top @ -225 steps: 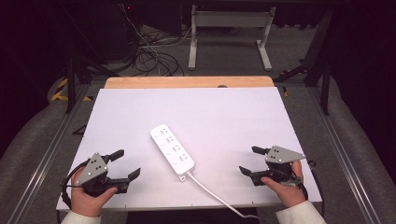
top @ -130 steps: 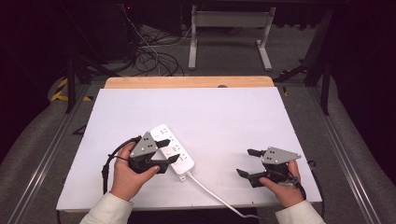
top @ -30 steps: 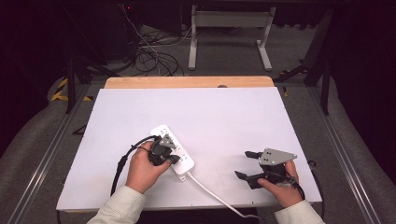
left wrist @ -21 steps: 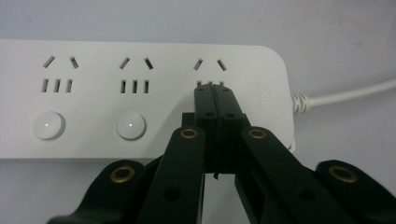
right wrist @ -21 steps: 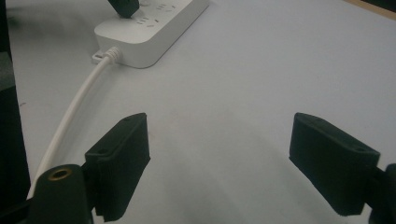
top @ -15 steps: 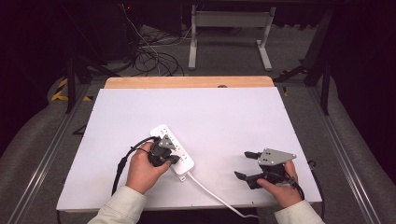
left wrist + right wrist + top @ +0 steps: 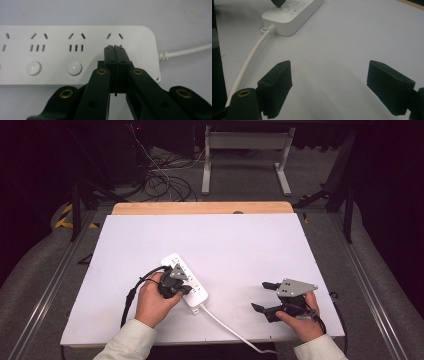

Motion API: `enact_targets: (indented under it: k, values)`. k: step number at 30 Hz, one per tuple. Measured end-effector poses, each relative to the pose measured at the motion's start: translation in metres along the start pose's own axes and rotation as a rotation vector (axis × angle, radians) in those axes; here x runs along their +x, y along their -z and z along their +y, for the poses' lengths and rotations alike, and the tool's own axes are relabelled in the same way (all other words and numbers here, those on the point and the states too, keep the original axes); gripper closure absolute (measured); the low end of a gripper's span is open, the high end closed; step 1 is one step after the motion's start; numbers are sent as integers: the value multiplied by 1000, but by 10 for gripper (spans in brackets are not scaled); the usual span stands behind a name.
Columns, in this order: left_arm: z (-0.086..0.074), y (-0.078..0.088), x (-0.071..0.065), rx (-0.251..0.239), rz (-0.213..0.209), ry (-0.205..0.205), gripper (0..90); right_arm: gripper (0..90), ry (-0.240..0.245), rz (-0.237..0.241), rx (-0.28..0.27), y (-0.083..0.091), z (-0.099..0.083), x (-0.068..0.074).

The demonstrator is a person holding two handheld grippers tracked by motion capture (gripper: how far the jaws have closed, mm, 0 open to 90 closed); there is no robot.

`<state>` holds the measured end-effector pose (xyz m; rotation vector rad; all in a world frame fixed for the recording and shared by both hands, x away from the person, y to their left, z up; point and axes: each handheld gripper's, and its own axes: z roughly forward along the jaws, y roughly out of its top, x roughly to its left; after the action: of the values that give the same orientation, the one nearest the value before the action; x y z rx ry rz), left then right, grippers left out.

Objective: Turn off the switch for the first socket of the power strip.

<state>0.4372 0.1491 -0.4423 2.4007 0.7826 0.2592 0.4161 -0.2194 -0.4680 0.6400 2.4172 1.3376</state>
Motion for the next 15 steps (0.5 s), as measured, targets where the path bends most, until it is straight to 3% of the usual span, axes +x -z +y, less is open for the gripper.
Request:
enact_targets:
  k: [3, 9, 15]
  values:
    - [3, 5, -1, -26, -18, 0, 900, 204, -1, 1, -1, -1, 0, 0]
    - [3, 14, 0, -41, -14, 10, 900, 204, 2, 0, -5, 1, 0, 0]
    - [8, 29, -4, -77, -15, -7, 900, 205, 4, -1, -2, 0, 0, 0]
